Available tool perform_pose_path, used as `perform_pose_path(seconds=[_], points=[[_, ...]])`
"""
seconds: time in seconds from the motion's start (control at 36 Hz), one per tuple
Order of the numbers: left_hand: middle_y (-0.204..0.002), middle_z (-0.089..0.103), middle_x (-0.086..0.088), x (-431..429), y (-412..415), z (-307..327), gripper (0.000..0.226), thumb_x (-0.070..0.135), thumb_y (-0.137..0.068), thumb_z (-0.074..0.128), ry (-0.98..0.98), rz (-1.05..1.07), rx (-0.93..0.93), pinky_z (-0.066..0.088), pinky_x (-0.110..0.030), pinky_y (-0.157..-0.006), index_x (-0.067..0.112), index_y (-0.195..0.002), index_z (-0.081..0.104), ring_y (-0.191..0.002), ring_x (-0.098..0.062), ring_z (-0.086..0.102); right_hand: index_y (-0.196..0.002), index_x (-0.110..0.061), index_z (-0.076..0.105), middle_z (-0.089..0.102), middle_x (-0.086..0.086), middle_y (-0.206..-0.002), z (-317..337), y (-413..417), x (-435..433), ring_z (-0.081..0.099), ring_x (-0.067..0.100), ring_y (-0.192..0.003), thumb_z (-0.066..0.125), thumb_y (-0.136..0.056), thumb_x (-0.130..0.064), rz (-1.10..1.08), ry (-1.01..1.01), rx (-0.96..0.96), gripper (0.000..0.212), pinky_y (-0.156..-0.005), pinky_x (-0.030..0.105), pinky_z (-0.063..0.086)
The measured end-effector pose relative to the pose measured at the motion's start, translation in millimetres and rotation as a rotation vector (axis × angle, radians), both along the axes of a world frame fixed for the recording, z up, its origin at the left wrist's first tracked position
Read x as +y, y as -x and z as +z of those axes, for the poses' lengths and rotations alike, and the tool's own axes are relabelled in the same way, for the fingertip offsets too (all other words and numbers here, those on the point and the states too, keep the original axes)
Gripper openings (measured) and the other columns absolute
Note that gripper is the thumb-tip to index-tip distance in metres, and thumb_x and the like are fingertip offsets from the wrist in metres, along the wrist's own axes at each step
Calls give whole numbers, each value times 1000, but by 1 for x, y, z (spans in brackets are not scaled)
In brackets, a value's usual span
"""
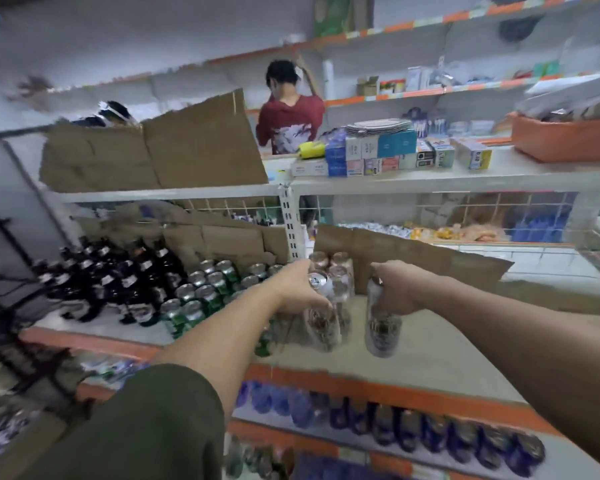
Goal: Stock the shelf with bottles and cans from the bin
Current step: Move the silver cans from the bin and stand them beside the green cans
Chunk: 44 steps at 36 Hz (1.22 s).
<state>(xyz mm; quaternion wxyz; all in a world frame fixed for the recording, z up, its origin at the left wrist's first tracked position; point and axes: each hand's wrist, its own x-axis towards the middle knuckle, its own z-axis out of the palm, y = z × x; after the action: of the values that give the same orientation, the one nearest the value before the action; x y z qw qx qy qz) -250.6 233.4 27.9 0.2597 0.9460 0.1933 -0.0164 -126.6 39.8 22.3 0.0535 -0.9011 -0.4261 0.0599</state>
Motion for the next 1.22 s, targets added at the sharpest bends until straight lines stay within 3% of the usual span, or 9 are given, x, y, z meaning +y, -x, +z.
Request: perform_pose_path(seconds=[0.11,0.25,0.39,0.5,0.64,0.78,0.94,1.06,1.22], points=[[-149,47,-9,16,42,8,92,41,-78,86,-6,27,13,50,-35,-82,11,-149,37,-128,-32,56,-106,-19,57,66,5,-101,4,40,22,65,31,-88,81,-62,-52,8,-46,35,60,-73,35,57],[-152,45,-9,37,71,8,96,42,-78,86,7,58,11,50,-40,-93,12,-153,33,-129,-32,54,-97,-20,53,59,2,-91,11,68,40,61,28,-80,81,-61,-49,6,-19,24,53,-69,37,57],[-150,48,-6,49,78,4,90,38,-76,88,23,62,-17,48,-43,-103,14,-147,38,-130,-29,52,-92,-22,49,56,-1,-84,12,70,49,58,21,-70,83,-66,-44,25,-28,63,48,-52,28,43],[-134,56,-3,55,69,-2,71,34,-75,89,50,51,-22,52,-40,-93,22,-131,47,-114,-23,58,-99,-28,51,56,-5,-89,10,59,55,58,25,-79,78,-64,-55,37,39,-64,52,-56,29,40],[-149,48,-1,60,46,-13,86,37,-73,91,20,20,6,49,-40,-103,20,-144,46,-132,-23,51,-119,-39,54,56,-12,-90,-5,35,64,61,22,-87,77,-56,-65,-6,49,-64,72,-61,28,44],[-141,55,-1,59,18,-27,84,39,-71,91,-1,9,60,52,-42,-99,21,-141,49,-121,-23,57,-124,-40,53,63,-9,-110,-24,16,72,63,22,-98,77,-60,-64,35,73,-81,73,-71,31,51],[-136,55,-2,55,-10,-42,84,35,-70,91,-10,-49,129,55,-42,-94,17,-140,49,-118,-25,59,-121,-40,49,62,-11,-112,-43,5,70,62,22,-101,74,-64,-61,41,59,-23,66,-72,31,51],[-120,59,-3,59,-25,-49,72,37,-67,88,-61,-93,162,58,-44,-88,17,-125,52,-103,-23,62,-115,-41,49,54,-17,-94,-45,4,71,53,16,-83,74,-70,-52,53,65,-11,53,-62,28,41],[-102,55,-6,69,-35,-63,50,35,-70,85,-116,-170,185,49,-38,-69,16,-99,48,-89,-24,58,-117,-37,56,49,-15,-91,-62,3,77,51,15,-79,71,-77,-44,29,61,-18,44,-59,28,40]])
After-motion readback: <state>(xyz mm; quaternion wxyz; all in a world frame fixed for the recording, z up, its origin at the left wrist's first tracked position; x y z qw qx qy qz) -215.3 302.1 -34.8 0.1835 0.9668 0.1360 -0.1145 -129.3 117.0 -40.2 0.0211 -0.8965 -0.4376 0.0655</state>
